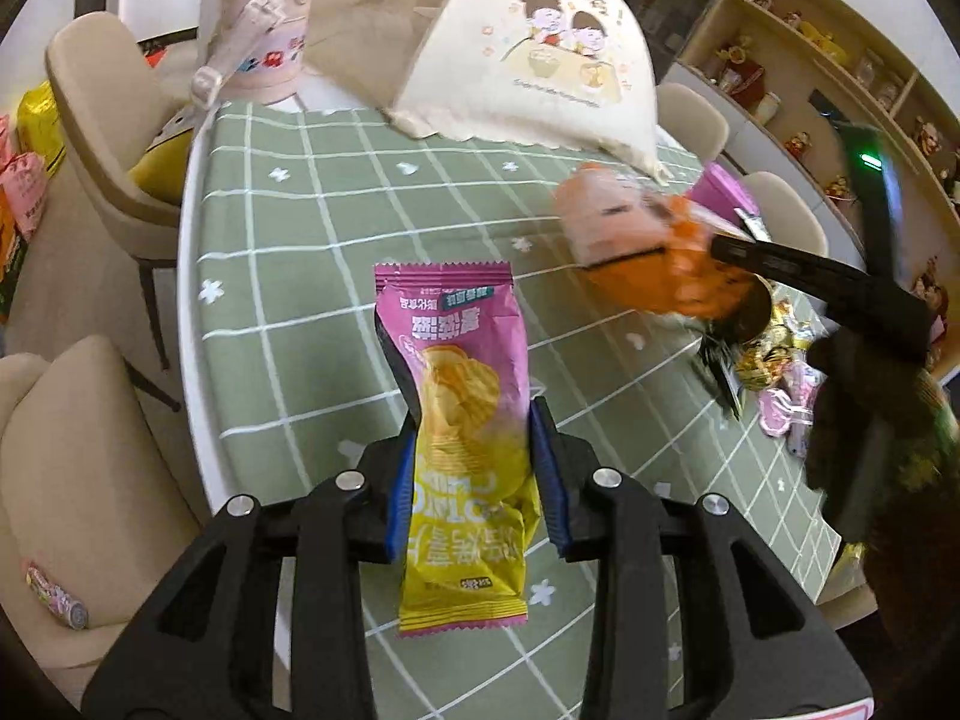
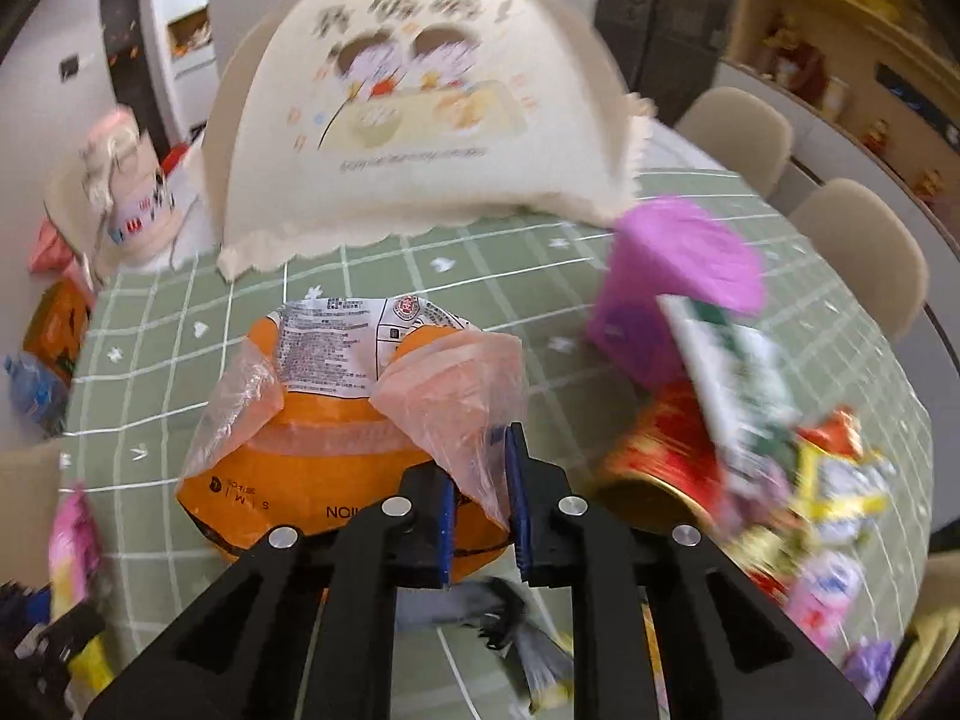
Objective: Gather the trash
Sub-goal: 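Carry both packets to the yellow bag and release them inside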
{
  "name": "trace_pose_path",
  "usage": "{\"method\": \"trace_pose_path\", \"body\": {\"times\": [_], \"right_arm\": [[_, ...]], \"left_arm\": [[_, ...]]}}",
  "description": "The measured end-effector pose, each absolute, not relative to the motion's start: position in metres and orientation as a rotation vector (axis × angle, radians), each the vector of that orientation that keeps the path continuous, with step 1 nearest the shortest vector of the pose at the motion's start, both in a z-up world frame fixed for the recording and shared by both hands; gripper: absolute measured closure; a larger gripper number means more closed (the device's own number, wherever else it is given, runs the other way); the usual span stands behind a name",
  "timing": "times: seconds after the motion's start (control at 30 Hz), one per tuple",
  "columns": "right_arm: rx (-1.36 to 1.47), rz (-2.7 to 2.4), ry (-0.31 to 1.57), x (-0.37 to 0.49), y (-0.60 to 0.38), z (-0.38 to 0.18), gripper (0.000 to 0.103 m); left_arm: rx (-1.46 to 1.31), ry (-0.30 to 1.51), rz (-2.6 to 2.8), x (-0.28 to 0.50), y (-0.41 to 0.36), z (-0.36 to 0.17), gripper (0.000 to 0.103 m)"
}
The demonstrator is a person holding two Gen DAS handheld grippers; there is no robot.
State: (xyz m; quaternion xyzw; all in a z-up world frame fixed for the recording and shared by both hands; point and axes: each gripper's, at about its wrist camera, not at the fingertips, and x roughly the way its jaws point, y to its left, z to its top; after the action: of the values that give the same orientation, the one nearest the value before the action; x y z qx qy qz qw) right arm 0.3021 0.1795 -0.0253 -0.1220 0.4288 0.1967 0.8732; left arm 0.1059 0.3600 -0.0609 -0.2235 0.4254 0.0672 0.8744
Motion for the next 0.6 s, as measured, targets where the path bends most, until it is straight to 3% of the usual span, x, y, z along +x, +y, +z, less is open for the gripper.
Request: {"method": "trace_pose_path", "body": {"times": [0.3, 0.6], "right_arm": [[-0.167, 0.234, 0.775, 0.257, 0.060, 0.043, 0.087], [-0.076, 0.062, 0.706, 0.217, -0.083, 0.058, 0.087]], "left_arm": [[-0.432, 0.819, 0.007, 0.135, 0.311, -0.027, 0.071], [-0.278, 0.773, -0.171, 0.156, 0.204, 0.006, 0.071]]}}
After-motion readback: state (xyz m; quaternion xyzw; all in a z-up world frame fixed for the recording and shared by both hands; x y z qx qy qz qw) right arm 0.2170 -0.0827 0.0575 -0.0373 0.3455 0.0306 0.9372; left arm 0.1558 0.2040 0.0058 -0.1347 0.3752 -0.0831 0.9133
